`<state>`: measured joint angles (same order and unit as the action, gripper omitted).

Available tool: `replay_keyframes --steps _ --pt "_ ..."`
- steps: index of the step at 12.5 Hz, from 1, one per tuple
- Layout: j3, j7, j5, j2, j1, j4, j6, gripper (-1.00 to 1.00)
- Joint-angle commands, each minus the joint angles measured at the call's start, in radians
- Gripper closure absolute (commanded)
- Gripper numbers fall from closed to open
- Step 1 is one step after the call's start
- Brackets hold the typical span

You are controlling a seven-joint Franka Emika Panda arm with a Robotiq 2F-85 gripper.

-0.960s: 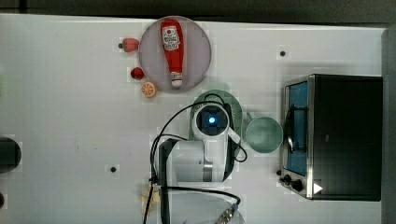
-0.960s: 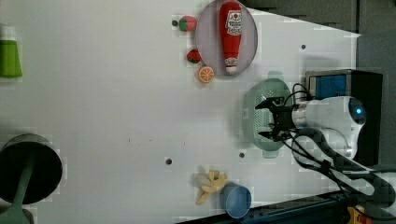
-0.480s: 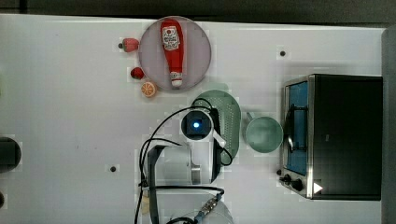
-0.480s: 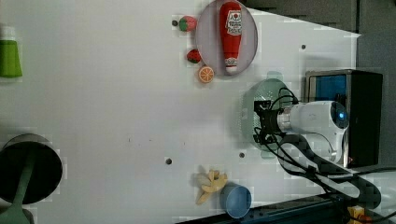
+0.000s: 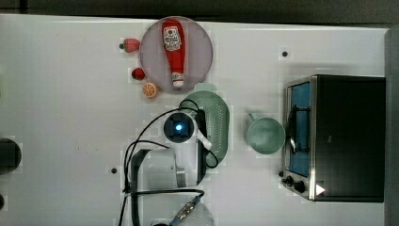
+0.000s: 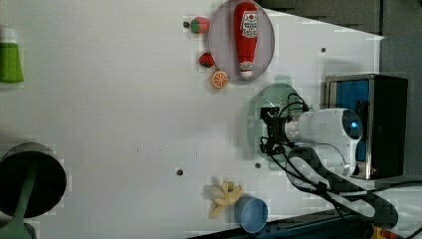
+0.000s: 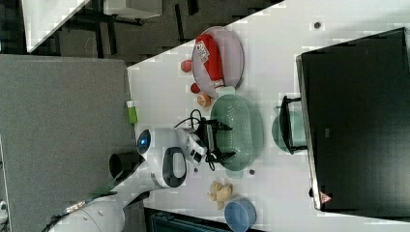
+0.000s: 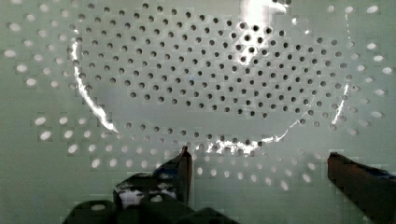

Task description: Drag strainer right to left.

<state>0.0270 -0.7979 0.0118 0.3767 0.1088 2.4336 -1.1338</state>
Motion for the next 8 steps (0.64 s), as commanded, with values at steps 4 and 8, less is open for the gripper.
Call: replay_keyframes --steps 4,8 --pt "0.069 -0.291 -0.013 -0.020 0.107 -0.032 0.020 -1.00" --pt "0.096 -0.382 -0.012 -0.011 0.174 -0.056 0.021 -1.00"
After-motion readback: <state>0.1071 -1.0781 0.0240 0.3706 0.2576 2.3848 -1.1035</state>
